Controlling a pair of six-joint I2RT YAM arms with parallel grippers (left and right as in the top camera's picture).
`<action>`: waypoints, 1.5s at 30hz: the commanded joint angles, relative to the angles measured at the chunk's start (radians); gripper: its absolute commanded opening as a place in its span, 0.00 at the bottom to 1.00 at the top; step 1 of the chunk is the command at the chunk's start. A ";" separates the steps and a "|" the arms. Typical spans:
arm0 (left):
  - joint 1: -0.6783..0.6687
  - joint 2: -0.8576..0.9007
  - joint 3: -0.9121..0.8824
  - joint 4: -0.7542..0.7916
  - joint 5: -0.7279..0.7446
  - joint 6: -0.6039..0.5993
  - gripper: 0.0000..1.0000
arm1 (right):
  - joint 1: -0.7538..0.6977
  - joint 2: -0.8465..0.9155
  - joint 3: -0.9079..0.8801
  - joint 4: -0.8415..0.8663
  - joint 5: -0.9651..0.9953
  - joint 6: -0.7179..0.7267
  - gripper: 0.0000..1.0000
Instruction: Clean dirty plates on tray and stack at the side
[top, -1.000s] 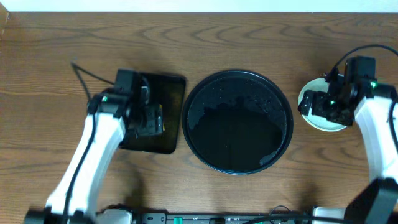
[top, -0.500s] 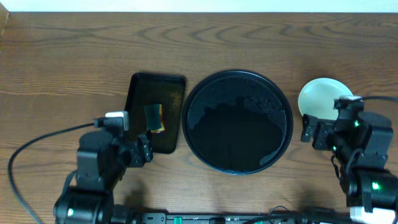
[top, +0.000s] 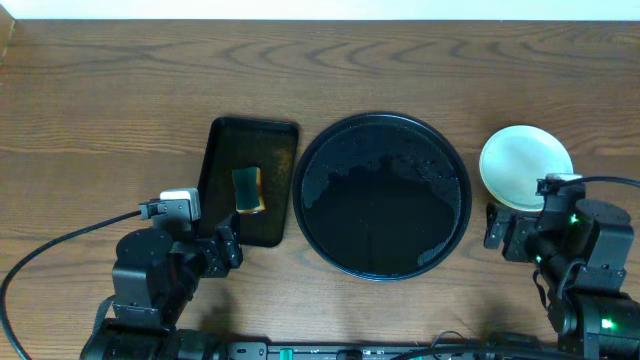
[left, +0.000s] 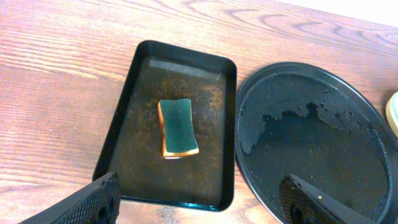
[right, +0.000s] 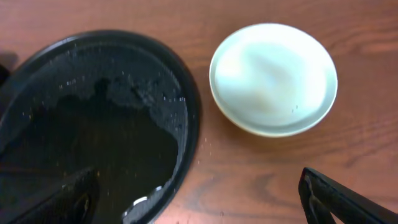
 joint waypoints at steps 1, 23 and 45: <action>0.004 -0.001 -0.008 0.000 -0.016 -0.001 0.81 | 0.010 0.001 -0.010 -0.021 0.010 -0.002 0.99; 0.004 -0.001 -0.008 0.000 -0.016 -0.001 0.82 | 0.111 -0.358 -0.256 0.330 0.031 -0.061 0.99; 0.004 -0.001 -0.008 0.000 -0.016 -0.001 0.82 | 0.109 -0.689 -0.795 0.811 0.032 -0.076 0.99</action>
